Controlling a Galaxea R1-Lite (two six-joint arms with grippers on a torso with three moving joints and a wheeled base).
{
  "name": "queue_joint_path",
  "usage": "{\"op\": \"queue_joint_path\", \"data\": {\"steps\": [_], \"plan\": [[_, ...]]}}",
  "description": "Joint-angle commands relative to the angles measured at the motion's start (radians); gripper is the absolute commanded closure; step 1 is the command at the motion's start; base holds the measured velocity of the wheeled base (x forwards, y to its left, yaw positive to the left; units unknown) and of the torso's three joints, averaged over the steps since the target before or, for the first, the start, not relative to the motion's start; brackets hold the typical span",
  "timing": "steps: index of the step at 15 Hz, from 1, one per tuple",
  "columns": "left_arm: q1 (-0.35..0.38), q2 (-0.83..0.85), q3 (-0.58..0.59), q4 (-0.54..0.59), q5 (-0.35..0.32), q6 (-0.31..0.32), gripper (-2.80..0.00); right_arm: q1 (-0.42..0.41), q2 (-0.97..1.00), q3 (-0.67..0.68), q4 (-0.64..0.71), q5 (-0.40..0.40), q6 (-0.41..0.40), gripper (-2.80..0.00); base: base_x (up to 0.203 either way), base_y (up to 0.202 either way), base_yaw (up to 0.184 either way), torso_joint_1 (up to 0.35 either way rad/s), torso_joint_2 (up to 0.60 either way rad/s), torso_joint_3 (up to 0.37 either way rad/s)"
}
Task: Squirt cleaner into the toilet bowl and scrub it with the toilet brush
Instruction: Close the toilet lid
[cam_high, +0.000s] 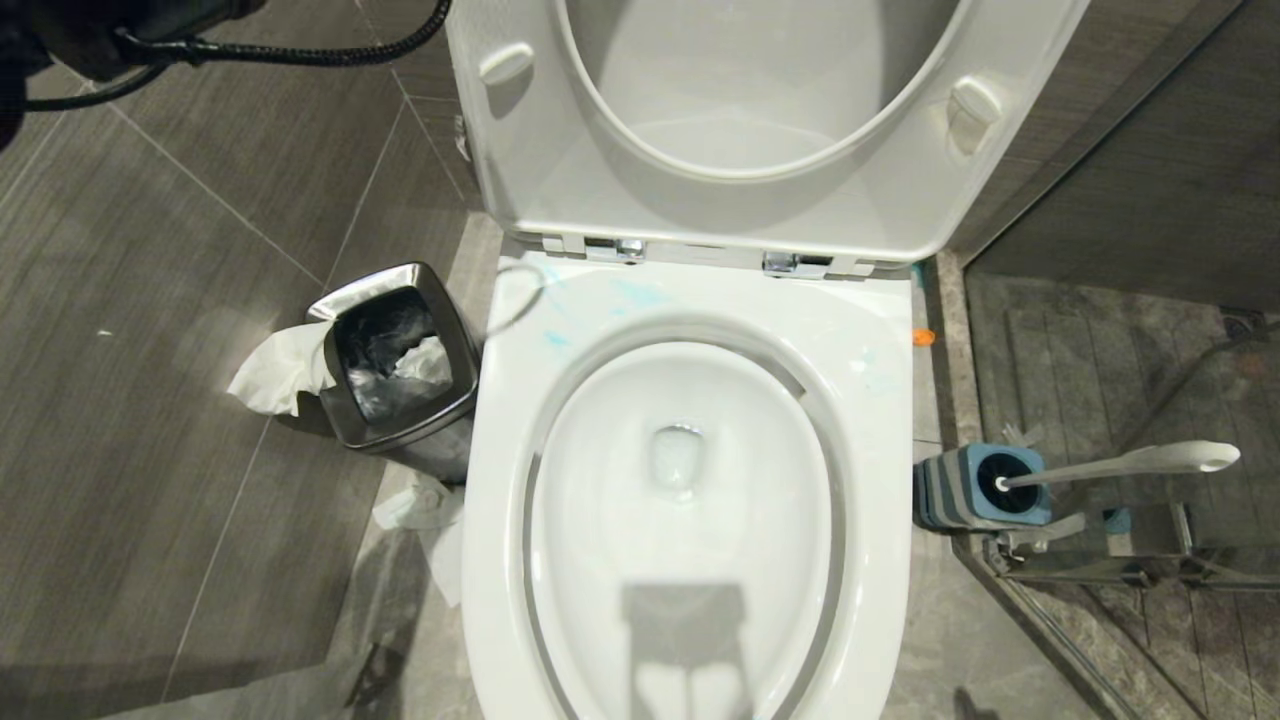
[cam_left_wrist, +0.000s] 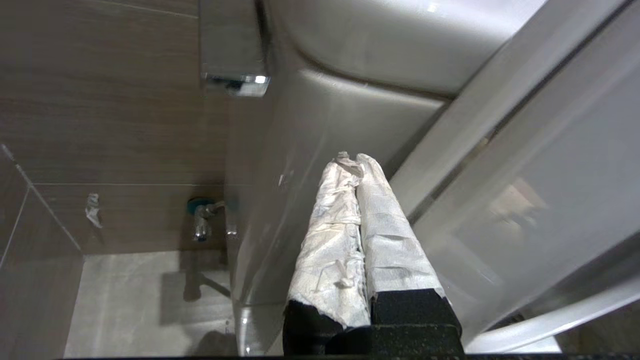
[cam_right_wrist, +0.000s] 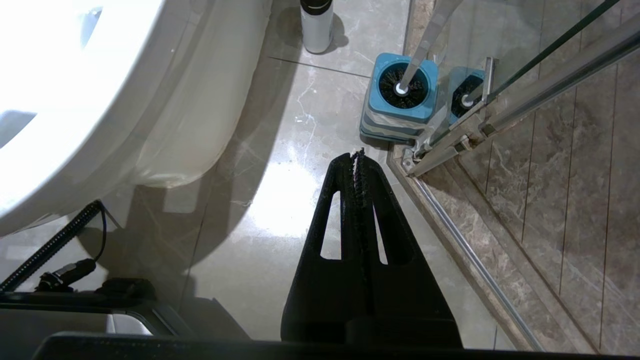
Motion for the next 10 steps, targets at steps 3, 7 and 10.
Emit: {"op": "queue_joint_path", "data": {"steps": [3,7,10], "plan": [[0.015,0.038,-0.017,-0.005,0.000,-0.001,0.00,0.000,0.001,0.000,0.000,0.000,0.000,0.00,0.000,0.000,0.000,0.000,0.00,0.000],[0.021,0.054,-0.031,-0.005,-0.022,-0.007,0.00,-0.001,0.001,0.000,0.000,0.000,0.000,0.00,0.000,0.000,0.000,0.000,0.00,0.000],[0.022,0.054,-0.031,0.002,-0.061,-0.013,0.00,0.000,0.001,0.000,0.001,0.000,0.000,0.00,0.000,0.000,0.000,0.000,0.00,0.000]]}}
